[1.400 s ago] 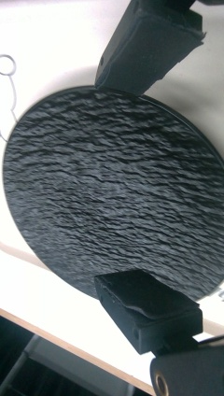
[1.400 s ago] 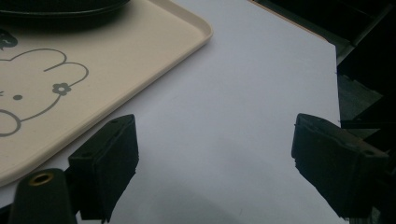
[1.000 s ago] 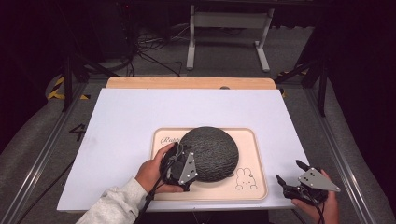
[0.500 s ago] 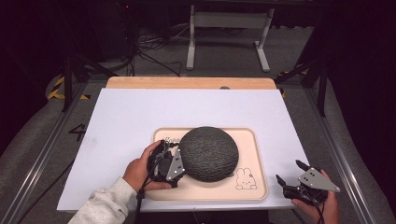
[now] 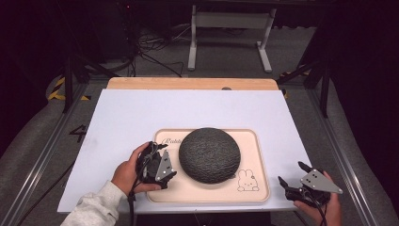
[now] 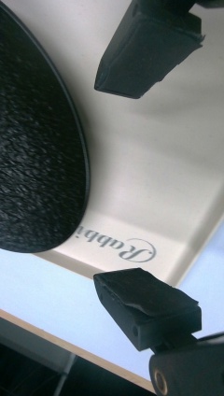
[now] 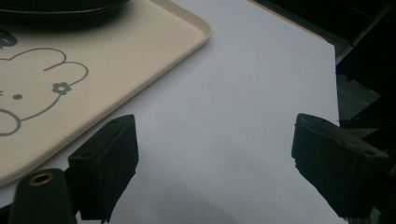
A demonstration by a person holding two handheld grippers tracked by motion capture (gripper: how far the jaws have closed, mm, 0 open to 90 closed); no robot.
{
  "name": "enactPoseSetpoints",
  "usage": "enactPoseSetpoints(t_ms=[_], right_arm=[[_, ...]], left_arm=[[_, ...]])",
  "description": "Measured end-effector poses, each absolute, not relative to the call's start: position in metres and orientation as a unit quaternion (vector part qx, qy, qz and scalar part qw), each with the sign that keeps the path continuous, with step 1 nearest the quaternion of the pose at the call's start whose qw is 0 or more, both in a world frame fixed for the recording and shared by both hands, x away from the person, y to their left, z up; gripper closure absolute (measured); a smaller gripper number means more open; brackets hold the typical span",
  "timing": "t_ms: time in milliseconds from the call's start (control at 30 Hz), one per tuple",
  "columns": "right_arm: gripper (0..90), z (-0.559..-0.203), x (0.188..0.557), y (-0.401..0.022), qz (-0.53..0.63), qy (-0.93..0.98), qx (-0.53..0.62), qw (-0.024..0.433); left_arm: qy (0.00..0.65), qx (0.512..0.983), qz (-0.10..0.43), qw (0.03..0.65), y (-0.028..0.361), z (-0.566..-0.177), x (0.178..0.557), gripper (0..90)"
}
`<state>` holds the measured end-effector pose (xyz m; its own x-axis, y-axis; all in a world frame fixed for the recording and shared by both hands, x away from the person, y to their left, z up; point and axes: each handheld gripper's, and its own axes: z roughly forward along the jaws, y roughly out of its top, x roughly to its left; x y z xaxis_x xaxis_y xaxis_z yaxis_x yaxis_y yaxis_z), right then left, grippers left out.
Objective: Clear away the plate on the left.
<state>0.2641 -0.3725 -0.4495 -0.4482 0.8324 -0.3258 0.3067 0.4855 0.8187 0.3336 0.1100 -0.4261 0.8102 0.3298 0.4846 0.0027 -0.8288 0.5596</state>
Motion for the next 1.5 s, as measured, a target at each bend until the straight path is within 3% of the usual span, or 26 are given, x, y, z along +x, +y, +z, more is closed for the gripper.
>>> enactPoseSetpoints(t_ms=[1500], right_arm=[[14.8,-0.449,0.264,-0.373,0.349,0.775,0.368,0.377]], left_arm=[[0.196,0.895,0.283,0.284,0.199,-0.448,0.337,9.6]])
